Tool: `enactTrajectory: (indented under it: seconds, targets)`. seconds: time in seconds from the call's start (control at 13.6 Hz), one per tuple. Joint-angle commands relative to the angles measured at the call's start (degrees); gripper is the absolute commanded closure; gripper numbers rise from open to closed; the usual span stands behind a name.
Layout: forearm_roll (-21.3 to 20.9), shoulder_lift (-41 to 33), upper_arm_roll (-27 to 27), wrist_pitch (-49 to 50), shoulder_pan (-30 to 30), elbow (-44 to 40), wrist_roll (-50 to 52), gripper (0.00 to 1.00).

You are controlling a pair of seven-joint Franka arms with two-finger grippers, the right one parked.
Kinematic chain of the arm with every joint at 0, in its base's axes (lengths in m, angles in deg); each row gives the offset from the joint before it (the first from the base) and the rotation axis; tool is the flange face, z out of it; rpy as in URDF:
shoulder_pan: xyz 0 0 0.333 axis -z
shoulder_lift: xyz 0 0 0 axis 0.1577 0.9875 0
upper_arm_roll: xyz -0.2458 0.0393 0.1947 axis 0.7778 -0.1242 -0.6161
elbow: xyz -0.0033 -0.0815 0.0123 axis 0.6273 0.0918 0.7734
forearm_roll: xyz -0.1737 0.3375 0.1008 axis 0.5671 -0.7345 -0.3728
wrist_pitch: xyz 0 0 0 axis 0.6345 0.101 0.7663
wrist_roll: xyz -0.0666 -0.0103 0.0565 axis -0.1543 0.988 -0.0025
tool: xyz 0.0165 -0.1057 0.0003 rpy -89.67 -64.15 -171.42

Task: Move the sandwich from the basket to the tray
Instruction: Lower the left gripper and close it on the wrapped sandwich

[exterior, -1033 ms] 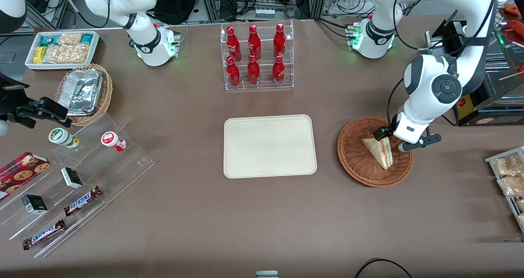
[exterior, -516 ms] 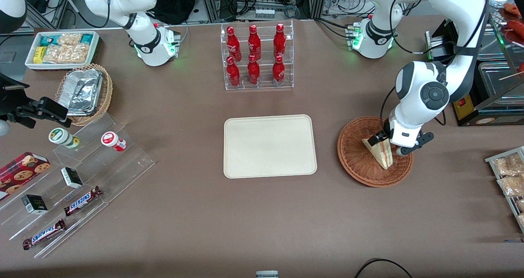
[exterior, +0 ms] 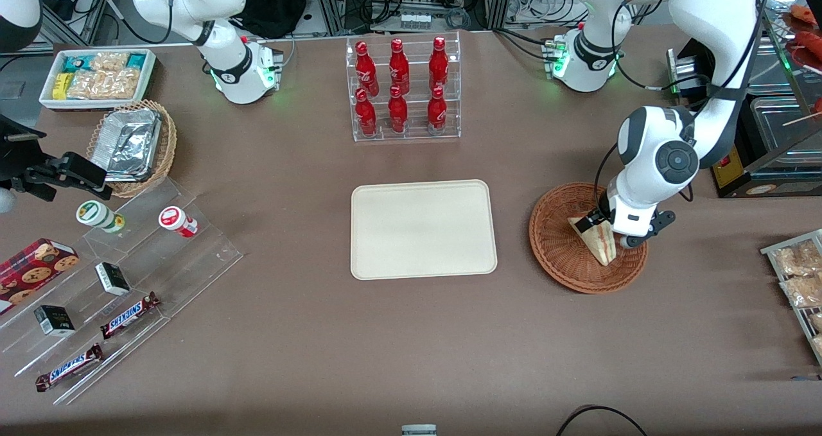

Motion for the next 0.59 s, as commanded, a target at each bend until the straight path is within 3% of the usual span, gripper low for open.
enactTrajectory:
  seconds: [0.0,0.07,0.15,0.52]
  targets:
    - [0.44,0.39,0.0,-0.7,-0.02,-0.47,2.33,0.44]
    - [0.44,0.22,0.0,-0.44,-0.02,-0.56,2.25,0.74]
    - [0.44,0.13,0.0,-0.17,-0.02,-1.08,1.64,0.86]
    - [0.26,-0.75,0.09,5.44,0.07,-4.78,1.37,0.9]
